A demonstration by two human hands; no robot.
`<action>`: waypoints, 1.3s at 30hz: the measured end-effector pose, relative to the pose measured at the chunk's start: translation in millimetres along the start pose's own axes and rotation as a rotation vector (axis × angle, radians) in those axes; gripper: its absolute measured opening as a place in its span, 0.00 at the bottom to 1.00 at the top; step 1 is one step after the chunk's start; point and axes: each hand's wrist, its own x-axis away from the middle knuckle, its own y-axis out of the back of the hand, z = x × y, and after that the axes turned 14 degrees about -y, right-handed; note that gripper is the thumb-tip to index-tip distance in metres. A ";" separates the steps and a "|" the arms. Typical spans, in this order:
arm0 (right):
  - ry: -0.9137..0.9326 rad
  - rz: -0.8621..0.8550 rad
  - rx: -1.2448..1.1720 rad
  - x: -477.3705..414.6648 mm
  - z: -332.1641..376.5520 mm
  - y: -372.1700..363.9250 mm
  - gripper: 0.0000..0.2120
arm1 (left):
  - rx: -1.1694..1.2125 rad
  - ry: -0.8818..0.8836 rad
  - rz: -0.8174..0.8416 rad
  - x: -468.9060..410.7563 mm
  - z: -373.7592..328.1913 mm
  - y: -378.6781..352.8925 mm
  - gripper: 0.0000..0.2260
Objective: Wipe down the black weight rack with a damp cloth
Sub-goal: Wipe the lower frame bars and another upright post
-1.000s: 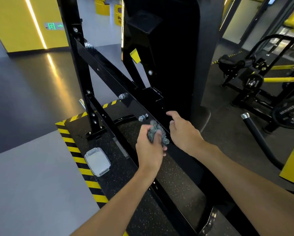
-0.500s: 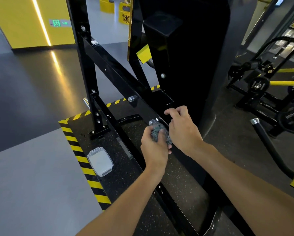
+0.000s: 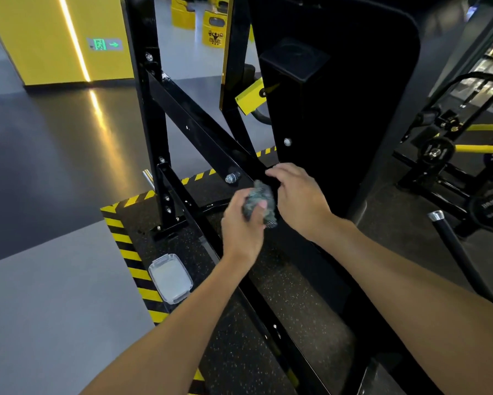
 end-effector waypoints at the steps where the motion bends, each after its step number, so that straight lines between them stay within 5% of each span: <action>1: -0.030 0.054 -0.048 -7.7 2.9 -4.4 0.23 | -0.052 -0.046 0.040 -2.0 1.9 -1.5 0.06; 7: -0.107 0.108 -0.051 -9.3 0.0 -24.9 0.24 | 0.050 0.220 -0.068 -8.8 24.9 -2.0 0.04; 13: -0.142 0.120 -0.127 -8.9 -1.2 -22.5 0.25 | 0.111 0.299 -0.067 -14.8 29.7 0.3 0.05; 22: -0.113 0.131 -0.136 -6.6 -0.7 -19.8 0.25 | 0.398 0.338 0.242 72.4 9.9 -1.8 0.08; 30: -0.127 0.136 -0.148 -7.4 -1.0 -20.1 0.25 | 0.276 0.376 0.036 18.4 18.7 4.3 0.06; 35: -0.100 0.072 -0.173 -34.7 11.5 -17.0 0.18 | 0.203 0.217 0.029 -15.5 14.1 7.3 0.03; 39: -0.111 0.111 -0.237 -43.1 19.2 -23.8 0.19 | 0.200 0.339 -0.039 -24.5 21.9 8.6 0.05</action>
